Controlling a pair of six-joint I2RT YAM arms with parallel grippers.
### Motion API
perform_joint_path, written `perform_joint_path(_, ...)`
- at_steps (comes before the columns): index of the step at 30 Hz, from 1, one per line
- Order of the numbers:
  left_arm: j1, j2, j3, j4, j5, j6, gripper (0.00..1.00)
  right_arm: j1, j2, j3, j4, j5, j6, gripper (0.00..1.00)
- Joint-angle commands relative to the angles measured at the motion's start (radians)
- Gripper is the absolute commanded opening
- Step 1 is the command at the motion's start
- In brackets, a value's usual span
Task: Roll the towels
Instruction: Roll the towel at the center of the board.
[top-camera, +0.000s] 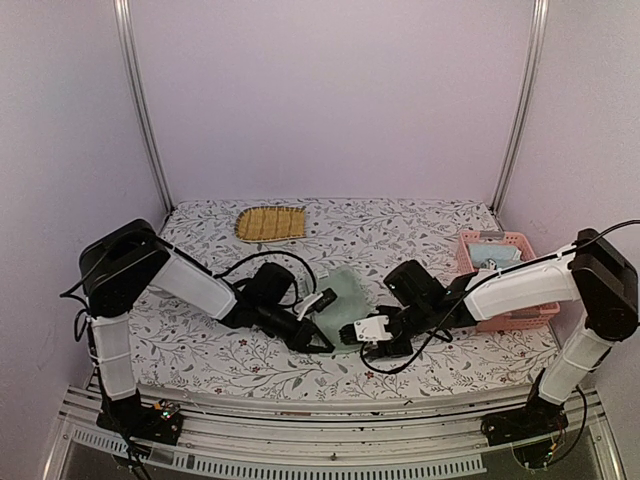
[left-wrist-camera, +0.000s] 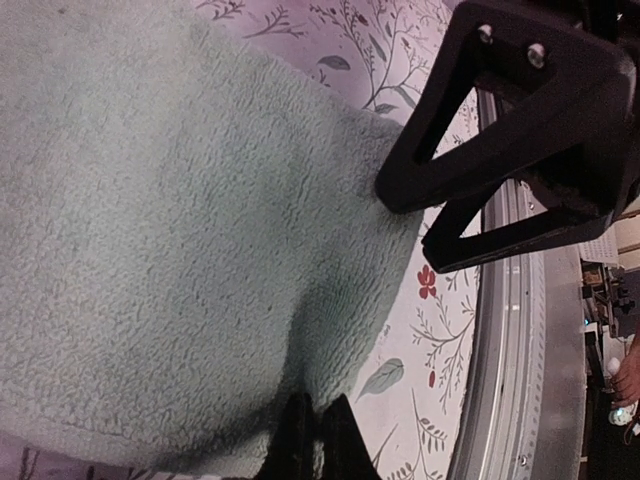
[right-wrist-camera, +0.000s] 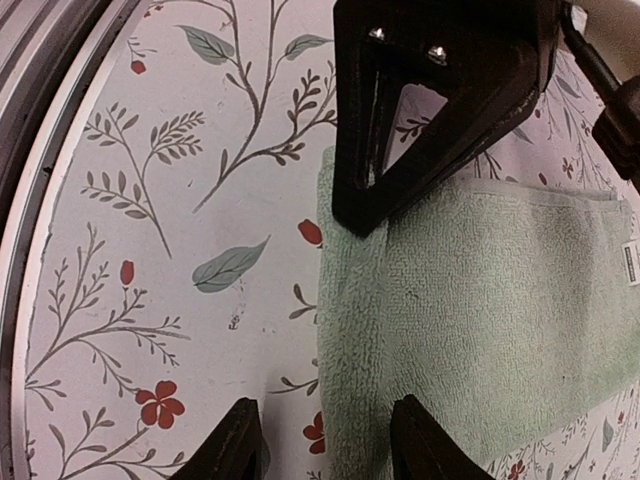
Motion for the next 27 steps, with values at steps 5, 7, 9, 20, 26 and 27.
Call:
perform_joint_path(5, 0.030, 0.020, -0.022, 0.018, 0.024, -0.024, 0.00, 0.015, 0.085, 0.055, 0.033, 0.004, 0.010, 0.35)
perform_joint_path(7, 0.033, 0.020, -0.024, 0.017, 0.024, -0.024, 0.00, 0.014, 0.091, 0.060, 0.018, -0.005, 0.014, 0.28)
perform_joint_path(9, 0.038, 0.020, -0.025, 0.016, 0.035, -0.026, 0.00, 0.014, 0.095, 0.072, -0.006, -0.022, 0.022, 0.18)
perform_joint_path(20, 0.068, -0.011, -0.030, -0.044, 0.199, -0.177, 0.00, -0.089, 0.226, 0.324, -0.461, -0.403, 0.095, 0.04)
perform_joint_path(26, 0.075, -0.011, -0.047, -0.115, 0.210, -0.167, 0.00, -0.141, 0.328, 0.451, -0.674, -0.574, 0.114, 0.03)
perform_joint_path(27, 0.082, -0.010, -0.053, -0.116, 0.211, -0.170, 0.00, -0.149, 0.344, 0.469, -0.700, -0.590, 0.113, 0.03)
